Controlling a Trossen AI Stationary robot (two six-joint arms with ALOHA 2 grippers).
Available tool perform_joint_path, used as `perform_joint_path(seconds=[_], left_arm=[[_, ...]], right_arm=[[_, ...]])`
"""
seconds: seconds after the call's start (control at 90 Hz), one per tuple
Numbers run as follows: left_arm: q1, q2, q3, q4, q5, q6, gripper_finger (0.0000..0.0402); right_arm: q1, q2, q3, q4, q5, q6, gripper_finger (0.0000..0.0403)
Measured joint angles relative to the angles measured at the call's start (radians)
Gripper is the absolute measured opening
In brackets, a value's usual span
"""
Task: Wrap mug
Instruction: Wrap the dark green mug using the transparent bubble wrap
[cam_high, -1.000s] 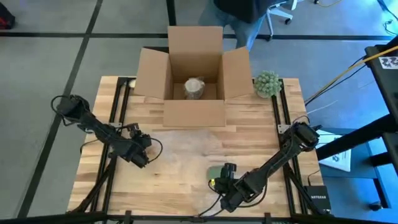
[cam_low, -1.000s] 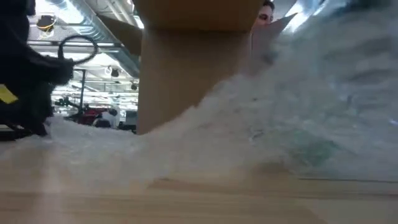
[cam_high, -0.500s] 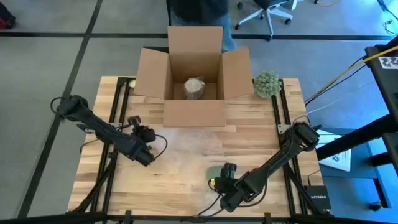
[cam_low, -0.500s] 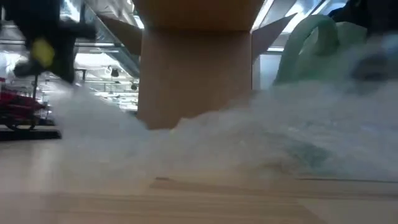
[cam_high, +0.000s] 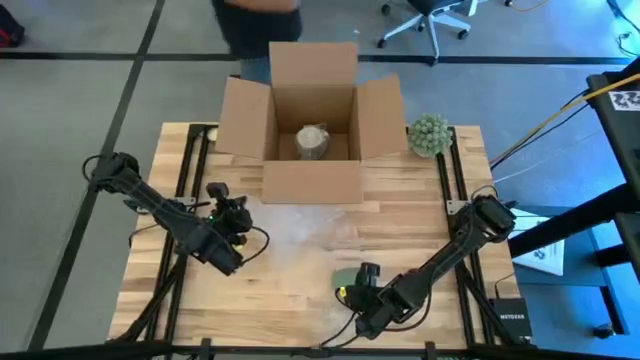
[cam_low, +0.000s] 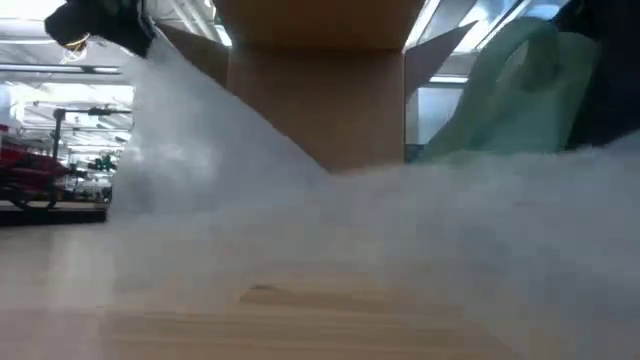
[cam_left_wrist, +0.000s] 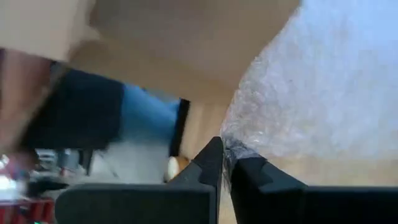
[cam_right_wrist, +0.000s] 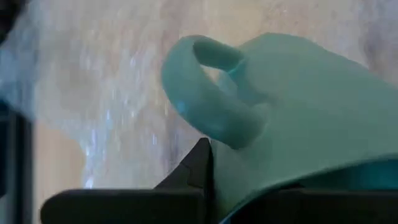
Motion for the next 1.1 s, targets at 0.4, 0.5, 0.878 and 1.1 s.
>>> perform_joint_path(seconds=[0.4, 0.5, 0.878, 1.1], left_arm=[[0.065, -0.001, -0.050, 0.037, 0.037, 0.116, 0.0000], [0.061, 0.000, -0.078, 0.087, 0.086, 0.117, 0.0000], [0.071, 0.000, -0.083, 0.348, 0.270, 0.184, 0.0000], [0.079, 0.000, -0.032, 0.348, 0.347, 0.163, 0.0000]], right_arm=[[0.105, -0.113, -0.008, -0.394, -0.095, 0.298, 0.0005], [0.132, -0.114, -0.008, -0.522, -0.115, 0.374, 0.0005], [0.137, -0.115, -0.006, -0.444, 0.024, 0.427, 0.0005], [0.137, -0.116, -0.006, -0.258, 0.130, 0.397, 0.0005]])
